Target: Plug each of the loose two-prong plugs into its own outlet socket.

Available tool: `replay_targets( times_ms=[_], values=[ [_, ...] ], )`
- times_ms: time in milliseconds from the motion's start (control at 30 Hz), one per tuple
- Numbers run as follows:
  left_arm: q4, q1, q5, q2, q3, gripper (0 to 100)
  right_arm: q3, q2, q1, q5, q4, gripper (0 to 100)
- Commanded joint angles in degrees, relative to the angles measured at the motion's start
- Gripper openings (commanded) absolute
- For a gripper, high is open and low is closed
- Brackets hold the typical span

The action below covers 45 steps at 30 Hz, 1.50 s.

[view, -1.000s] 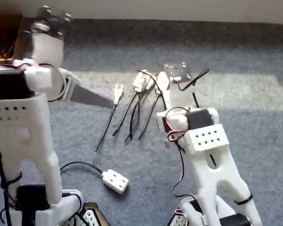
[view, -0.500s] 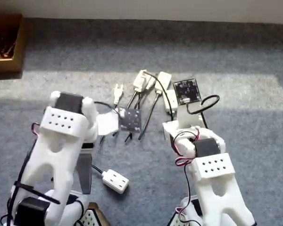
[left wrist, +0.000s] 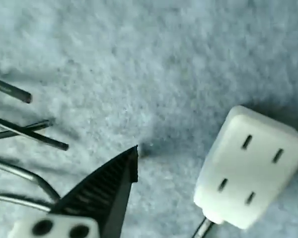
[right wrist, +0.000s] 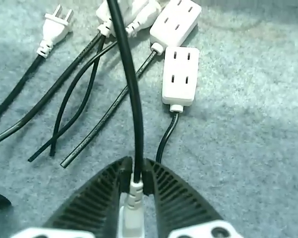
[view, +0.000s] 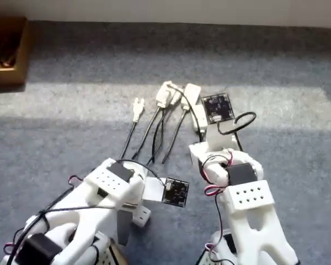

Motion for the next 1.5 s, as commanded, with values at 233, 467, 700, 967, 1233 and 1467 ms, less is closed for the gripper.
replay_targets(
  times_ms=[233, 467, 700, 967, 1233, 1467],
  values=[
    [-0.9, -8.7, 5.6, -1.7, -5.9, 36, -1.2, -1.8, 7.8, -3.3, -0.9, 0.5],
    [-0.7, -6.7, 5.8, -1.6, -5.7, 36, -1.9, -1.8, 8.8, -3.3, -0.8, 0.5],
    [-1.3, -6.5, 5.8, -2.2, -5.3, 32, -2.1, -1.8, 8.8, -3.2, -0.8, 0.5],
    [-2.3, -10.1, 5.9, -1.7, -9.8, 28, -2.1, -1.8, 8.7, -3.2, -0.7, 0.5],
    [-1.8, -12.1, 5.9, -1.8, -9.5, 29, -2.2, -1.8, 8.7, -3.3, -0.7, 0.5],
    [-1.8, -12.7, 5.5, -2.2, -8.6, 55, -2.2, -1.8, 8.7, -3.3, -0.7, 0.5]
  ],
)
